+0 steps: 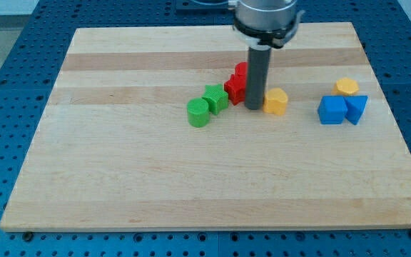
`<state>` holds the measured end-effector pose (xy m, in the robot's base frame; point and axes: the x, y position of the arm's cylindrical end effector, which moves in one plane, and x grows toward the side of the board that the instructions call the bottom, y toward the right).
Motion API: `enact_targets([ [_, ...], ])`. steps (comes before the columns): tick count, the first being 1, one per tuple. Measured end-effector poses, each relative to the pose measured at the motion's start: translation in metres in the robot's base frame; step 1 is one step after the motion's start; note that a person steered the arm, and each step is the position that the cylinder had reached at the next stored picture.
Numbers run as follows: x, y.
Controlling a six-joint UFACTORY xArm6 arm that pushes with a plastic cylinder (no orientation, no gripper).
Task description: Slide yellow heart closer to blue cube
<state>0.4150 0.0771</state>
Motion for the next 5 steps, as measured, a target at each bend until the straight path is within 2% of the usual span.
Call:
enact_targets([
  [1,0.000,0.019],
  [3,0.027,0.019],
  [5,0.011,0.025],
])
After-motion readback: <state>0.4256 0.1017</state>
